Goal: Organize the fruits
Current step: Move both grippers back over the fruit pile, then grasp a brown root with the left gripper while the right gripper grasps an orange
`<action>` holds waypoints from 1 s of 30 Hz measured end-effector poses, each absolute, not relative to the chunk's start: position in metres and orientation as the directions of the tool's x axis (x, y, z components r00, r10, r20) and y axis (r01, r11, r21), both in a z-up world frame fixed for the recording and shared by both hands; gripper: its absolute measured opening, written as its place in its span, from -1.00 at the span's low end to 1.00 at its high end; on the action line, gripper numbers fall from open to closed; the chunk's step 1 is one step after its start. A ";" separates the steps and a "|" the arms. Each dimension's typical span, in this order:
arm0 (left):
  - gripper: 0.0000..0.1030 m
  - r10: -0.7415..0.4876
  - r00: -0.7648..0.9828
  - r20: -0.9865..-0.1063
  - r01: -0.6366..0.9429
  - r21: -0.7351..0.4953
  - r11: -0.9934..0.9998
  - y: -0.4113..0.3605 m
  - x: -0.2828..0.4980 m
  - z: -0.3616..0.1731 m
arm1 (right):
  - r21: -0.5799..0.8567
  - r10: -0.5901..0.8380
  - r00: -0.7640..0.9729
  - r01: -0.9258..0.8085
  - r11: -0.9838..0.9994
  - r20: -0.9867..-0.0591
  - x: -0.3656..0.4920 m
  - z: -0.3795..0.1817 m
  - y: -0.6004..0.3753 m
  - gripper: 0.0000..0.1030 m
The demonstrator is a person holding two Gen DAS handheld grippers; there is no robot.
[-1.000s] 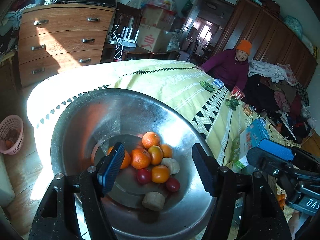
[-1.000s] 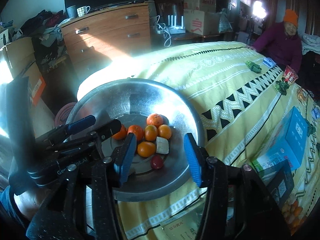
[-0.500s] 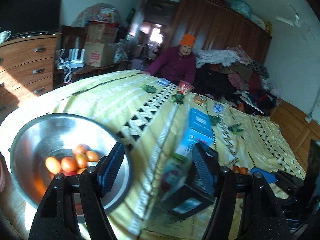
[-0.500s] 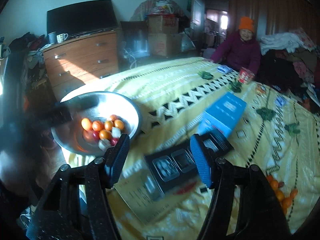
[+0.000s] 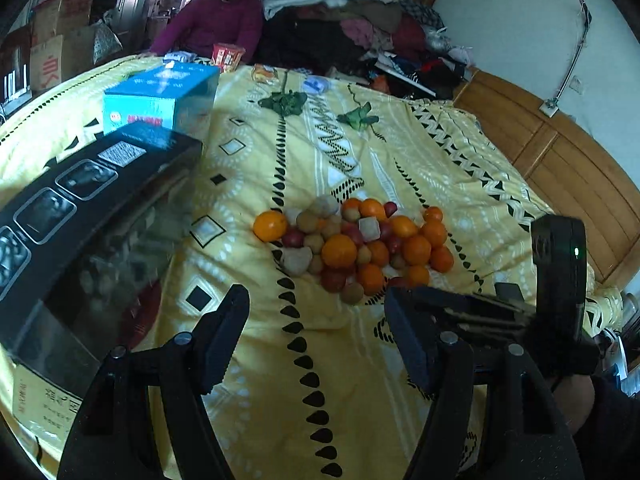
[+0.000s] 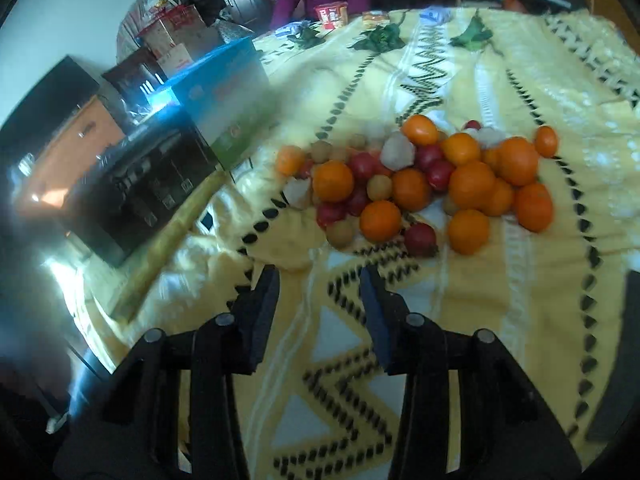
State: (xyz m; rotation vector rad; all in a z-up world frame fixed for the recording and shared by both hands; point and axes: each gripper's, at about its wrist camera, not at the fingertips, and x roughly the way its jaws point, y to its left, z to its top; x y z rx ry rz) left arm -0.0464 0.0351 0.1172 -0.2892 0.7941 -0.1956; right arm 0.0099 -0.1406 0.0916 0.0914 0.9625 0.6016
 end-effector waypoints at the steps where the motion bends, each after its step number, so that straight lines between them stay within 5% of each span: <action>1: 0.39 -0.273 0.679 -0.681 0.057 -0.322 0.945 0.035 -0.043 0.112 | 0.325 0.523 0.424 -0.455 0.829 -0.739 0.020 0.089 -0.135 -0.14; 11: 0.38 -0.225 0.646 -0.730 0.000 -0.294 0.956 0.045 -0.011 0.075 | 0.213 0.422 0.419 -0.459 0.863 -0.804 0.079 0.049 -0.099 -0.17; 23: -0.26 -0.246 0.599 -0.762 0.083 -0.247 0.966 0.024 0.048 0.029 | 0.305 0.514 0.490 -0.444 0.842 -0.704 0.048 0.082 -0.149 -0.27; 30: -0.26 -0.224 0.586 -0.779 0.100 -0.205 0.974 0.016 0.058 0.017 | 0.355 0.503 0.477 -0.370 0.859 -0.721 0.041 0.067 -0.183 -0.26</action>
